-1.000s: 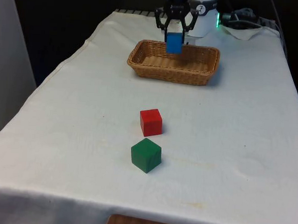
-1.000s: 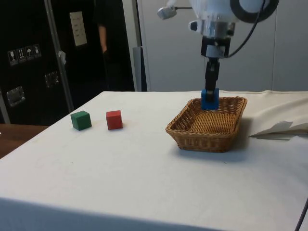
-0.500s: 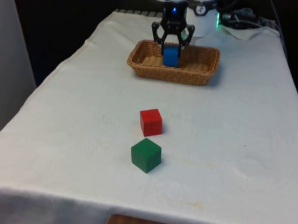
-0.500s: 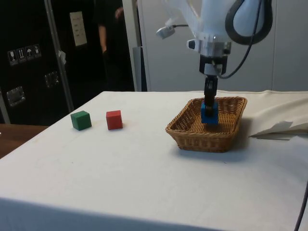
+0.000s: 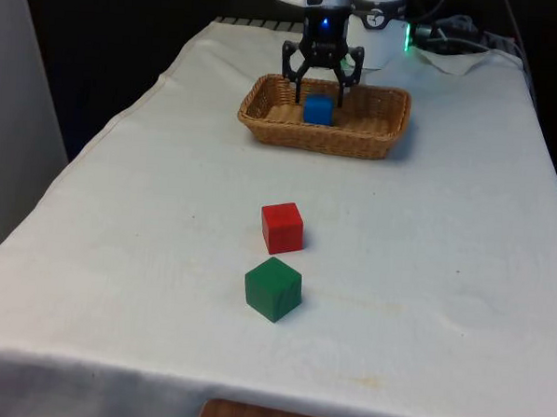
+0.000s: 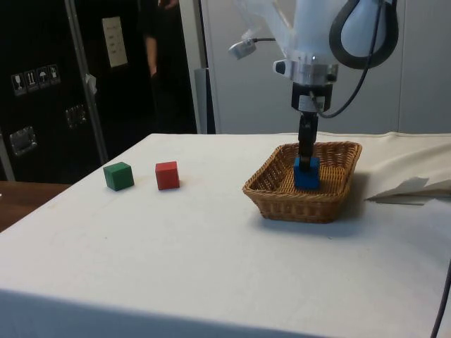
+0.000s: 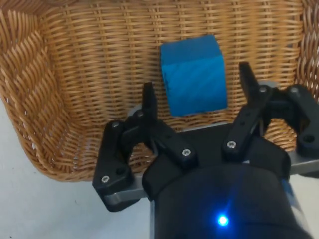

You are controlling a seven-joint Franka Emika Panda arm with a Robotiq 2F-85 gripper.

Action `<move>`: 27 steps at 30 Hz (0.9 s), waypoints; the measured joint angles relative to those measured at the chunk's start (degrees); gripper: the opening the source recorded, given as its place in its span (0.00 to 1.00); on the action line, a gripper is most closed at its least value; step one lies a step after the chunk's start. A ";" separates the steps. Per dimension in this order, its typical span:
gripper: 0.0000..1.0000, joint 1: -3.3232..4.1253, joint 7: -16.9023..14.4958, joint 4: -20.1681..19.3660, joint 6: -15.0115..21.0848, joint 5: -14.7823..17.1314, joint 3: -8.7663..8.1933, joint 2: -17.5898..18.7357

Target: Pick up the blue cube and place it into the basket.

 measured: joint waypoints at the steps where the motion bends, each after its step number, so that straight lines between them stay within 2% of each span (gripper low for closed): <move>1: 0.79 0.00 0.00 0.00 0.00 0.00 0.00 0.00; 3: 0.97 0.00 0.00 0.00 0.00 0.00 0.00 0.00; 5: 1.00 0.00 0.00 0.00 -0.06 0.00 0.00 0.00; 16: 1.00 0.00 0.11 0.80 -0.34 0.00 0.06 -0.29; 19: 1.00 0.17 0.74 2.35 -2.92 0.00 0.17 -1.43; 27: 1.00 0.57 1.26 4.07 -6.88 0.69 0.23 -4.18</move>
